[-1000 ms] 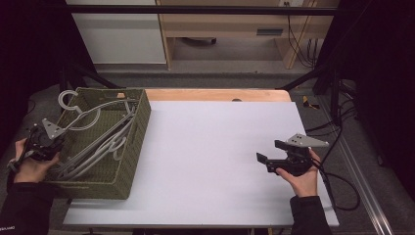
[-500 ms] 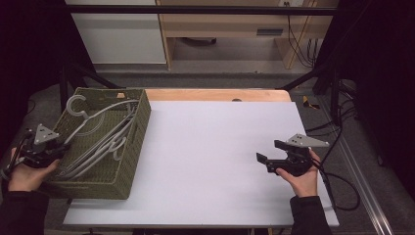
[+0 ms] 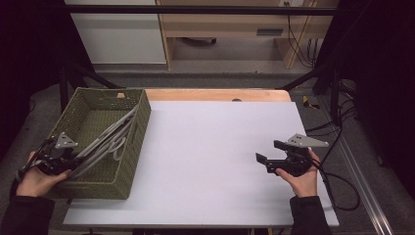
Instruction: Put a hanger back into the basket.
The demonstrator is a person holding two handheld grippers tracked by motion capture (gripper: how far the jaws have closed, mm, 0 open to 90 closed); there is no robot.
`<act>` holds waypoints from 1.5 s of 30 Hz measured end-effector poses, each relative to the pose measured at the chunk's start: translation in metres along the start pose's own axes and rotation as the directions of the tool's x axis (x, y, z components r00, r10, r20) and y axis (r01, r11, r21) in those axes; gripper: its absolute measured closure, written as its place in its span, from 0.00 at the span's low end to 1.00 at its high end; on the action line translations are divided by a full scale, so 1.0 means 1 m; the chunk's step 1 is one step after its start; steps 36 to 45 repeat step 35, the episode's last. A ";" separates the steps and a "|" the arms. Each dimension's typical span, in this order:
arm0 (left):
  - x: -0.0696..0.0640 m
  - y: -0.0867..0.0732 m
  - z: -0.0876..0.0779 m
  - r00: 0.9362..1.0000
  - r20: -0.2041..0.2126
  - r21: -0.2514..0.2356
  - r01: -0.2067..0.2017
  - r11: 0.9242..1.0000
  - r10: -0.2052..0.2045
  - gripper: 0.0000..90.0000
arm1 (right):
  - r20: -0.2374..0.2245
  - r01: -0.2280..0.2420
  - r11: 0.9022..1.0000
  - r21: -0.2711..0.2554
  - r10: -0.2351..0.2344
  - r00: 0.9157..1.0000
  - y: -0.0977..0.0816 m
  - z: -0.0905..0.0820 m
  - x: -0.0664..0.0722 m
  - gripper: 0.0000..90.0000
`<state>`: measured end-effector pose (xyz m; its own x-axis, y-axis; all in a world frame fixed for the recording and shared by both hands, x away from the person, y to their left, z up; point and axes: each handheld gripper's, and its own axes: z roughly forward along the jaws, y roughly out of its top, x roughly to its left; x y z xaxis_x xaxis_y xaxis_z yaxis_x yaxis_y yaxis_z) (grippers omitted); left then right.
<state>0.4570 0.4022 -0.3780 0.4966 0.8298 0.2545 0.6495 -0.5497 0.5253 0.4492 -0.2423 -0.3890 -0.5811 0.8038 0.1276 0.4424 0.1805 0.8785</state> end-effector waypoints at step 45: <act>-0.094 0.037 -0.023 0.966 0.257 -0.590 0.185 0.786 -0.034 0.09 | -0.023 -0.008 0.994 -0.110 0.005 1.000 0.001 -0.020 -0.004 0.12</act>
